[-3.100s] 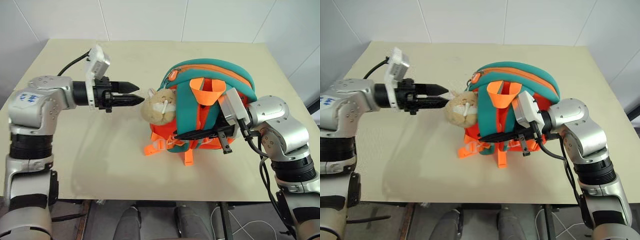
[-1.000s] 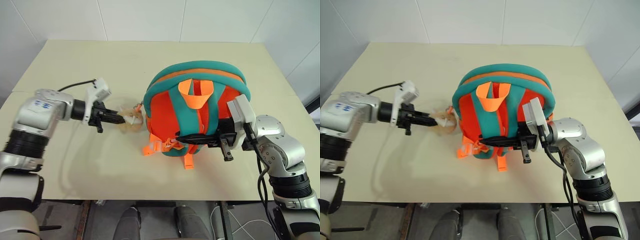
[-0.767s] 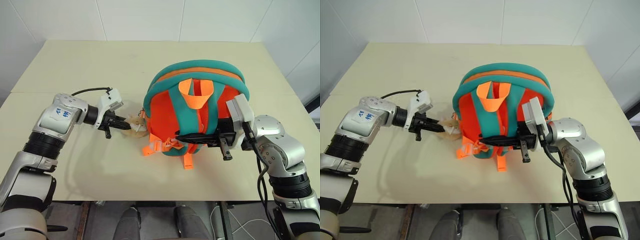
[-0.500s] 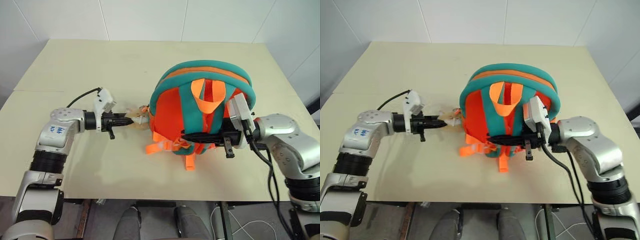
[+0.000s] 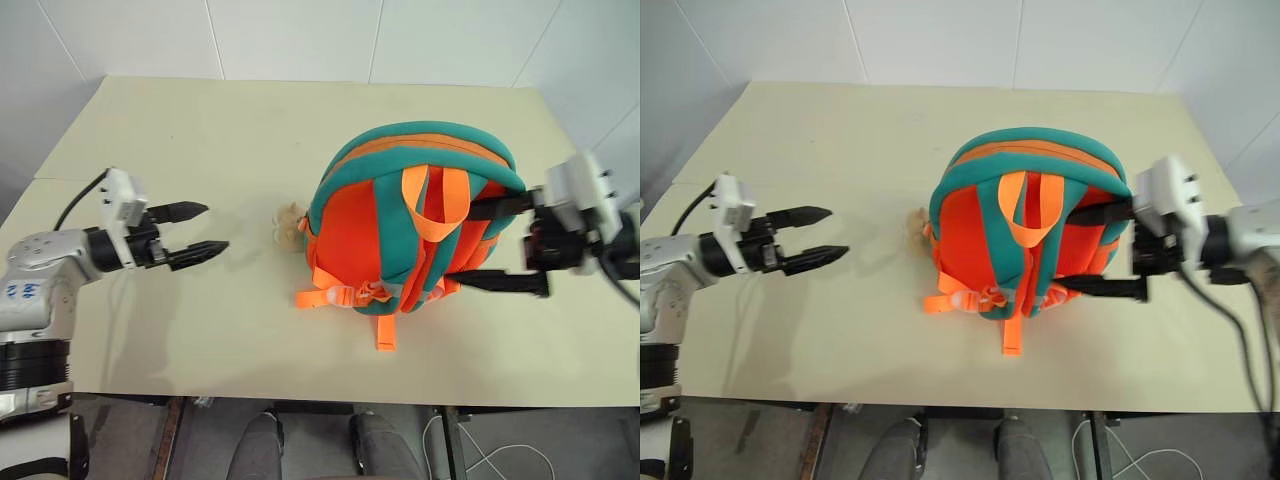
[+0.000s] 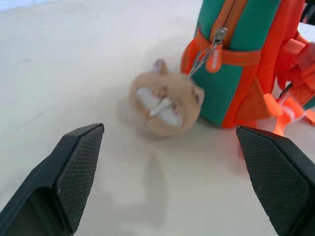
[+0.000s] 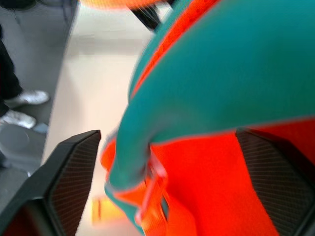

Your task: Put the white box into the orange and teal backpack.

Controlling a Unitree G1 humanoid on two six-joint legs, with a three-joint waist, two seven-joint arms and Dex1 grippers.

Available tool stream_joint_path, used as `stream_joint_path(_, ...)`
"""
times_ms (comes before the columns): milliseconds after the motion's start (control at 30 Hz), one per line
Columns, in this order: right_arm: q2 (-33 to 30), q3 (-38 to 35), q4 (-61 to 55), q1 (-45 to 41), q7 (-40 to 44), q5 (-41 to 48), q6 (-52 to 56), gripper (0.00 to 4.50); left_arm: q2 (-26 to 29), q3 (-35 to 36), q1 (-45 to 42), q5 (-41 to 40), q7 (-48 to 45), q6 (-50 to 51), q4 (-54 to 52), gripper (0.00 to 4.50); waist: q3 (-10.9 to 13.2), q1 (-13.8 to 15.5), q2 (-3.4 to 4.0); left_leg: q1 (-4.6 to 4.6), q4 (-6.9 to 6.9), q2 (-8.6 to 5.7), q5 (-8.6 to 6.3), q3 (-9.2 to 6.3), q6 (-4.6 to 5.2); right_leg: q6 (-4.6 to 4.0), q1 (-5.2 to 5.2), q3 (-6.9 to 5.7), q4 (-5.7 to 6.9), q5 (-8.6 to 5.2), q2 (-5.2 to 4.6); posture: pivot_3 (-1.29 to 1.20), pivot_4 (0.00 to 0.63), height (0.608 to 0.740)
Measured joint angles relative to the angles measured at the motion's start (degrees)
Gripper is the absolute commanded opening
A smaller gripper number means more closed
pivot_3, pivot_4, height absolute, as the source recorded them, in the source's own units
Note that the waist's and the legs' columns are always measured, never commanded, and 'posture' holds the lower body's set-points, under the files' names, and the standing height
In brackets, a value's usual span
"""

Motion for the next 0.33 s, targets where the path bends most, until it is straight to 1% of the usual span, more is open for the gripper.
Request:
stream_joint_path(67, -3.7, -4.9, 1.9, 2.3, 2.1, -1.3, -1.4, 4.50, 0.6, 2.1, -0.3, -0.8, -2.1, -2.6, 3.2, 4.46, 0.0, 0.2, 0.00, 0.00, -0.04, 0.02, -0.01, -0.02, 0.00, -0.05, 0.01, -0.04, -0.04, -0.03, 0.01, 0.00, 0.150, 0.740)
stream_joint_path(133, -5.5, -10.2, 3.2, 6.7, 3.5, -2.6, -2.4, 4.50, 0.5, 3.1, -1.4, -1.1, -4.3, -5.6, 7.0, 4.46, 0.0, 0.3, -0.01, 0.00, -0.06, 0.02, -0.01, -0.02, 0.00, -0.05, 0.03, -0.07, -0.08, -0.03, 0.02, 0.00, 0.150, 0.740)
stream_joint_path(167, -5.5, -12.9, 3.8, 9.1, 4.0, -3.1, -2.5, 4.50, 0.2, 3.2, -2.1, -1.1, -4.8, -6.8, 8.8, 4.46, 0.0, 0.3, -0.02, 0.01, -0.06, 0.01, -0.01, -0.01, 0.00, -0.05, 0.06, -0.06, -0.09, -0.03, 0.01, 0.00, 0.150, 0.740)
stream_joint_path(233, -5.4, -15.8, 4.6, 12.7, 4.3, -3.8, -2.7, 4.50, -1.1, 3.1, -3.1, -1.1, -5.3, -8.3, 10.4, 4.46, 0.0, 0.1, -0.01, 0.01, -0.01, 0.00, -0.01, 0.04, 0.01, 0.00, 0.07, -0.01, -0.08, 0.00, 0.00, 0.00, 0.150, 0.740)
stream_joint_path(333, -4.5, -18.0, 5.4, 14.8, 4.3, -4.5, -4.1, 4.50, -2.6, 2.8, -3.8, -1.1, -5.9, -9.6, 10.7, 4.46, 0.0, -0.3, -0.01, 0.05, 0.03, 0.02, -0.01, 0.08, 0.01, 0.03, 0.07, 0.05, 0.00, 0.02, 0.03, 0.00, 0.150, 0.740)
